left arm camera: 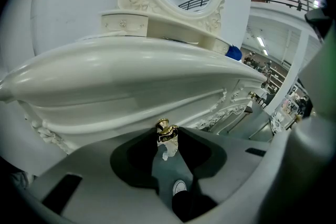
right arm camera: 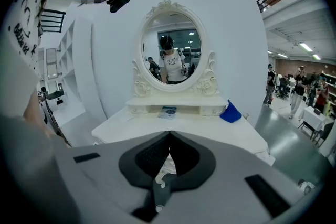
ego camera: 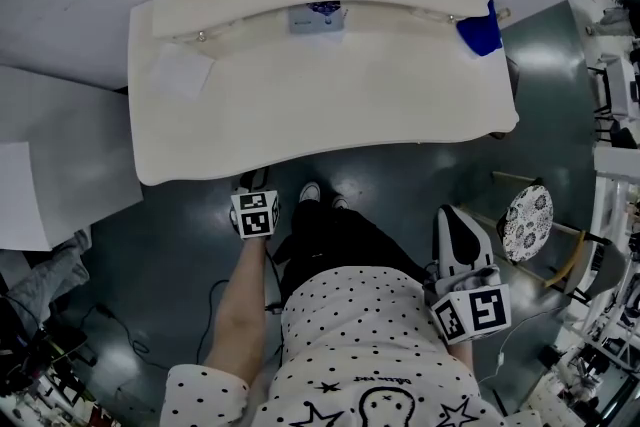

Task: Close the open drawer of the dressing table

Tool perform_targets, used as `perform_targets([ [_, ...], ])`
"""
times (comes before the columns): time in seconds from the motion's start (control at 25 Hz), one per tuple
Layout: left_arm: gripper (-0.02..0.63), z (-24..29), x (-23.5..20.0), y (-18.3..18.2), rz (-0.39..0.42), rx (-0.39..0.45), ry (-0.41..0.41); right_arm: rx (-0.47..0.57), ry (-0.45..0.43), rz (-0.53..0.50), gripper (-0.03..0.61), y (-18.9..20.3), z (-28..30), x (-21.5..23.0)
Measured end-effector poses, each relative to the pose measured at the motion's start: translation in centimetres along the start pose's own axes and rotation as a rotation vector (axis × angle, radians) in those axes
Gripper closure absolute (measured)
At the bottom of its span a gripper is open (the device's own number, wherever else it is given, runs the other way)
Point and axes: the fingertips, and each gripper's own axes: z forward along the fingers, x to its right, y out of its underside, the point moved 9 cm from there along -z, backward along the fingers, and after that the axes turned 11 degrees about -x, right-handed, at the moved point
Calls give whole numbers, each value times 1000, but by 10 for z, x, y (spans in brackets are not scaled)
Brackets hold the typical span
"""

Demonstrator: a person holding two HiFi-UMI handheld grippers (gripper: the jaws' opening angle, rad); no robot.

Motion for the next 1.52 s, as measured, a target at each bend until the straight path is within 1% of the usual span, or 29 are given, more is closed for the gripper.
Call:
perform_targets([
  [0.36, 483, 2, 0, -3, 0, 5, -5, -3, -25, -19, 569, -3, 5, -1],
  [0.76, 482, 2, 1, -2, -18, 9, -18, -2, -26, -19, 569, 1, 0, 3],
  [1.0, 482, 2, -1, -1, -1, 3, 8, 1, -32, -15, 569, 6, -5, 5],
  [1.16, 482, 2, -1, -1, -25, 8, 15, 1, -43, -13, 569, 7, -6, 5],
  [1.28, 476, 3, -2, -2, -43, -3, 25, 4, -49, -10, 569, 10, -7, 6],
  [1.52, 474, -3, -1, 3, -76, 0, 17, 16, -53, -9, 569, 17, -13, 6],
])
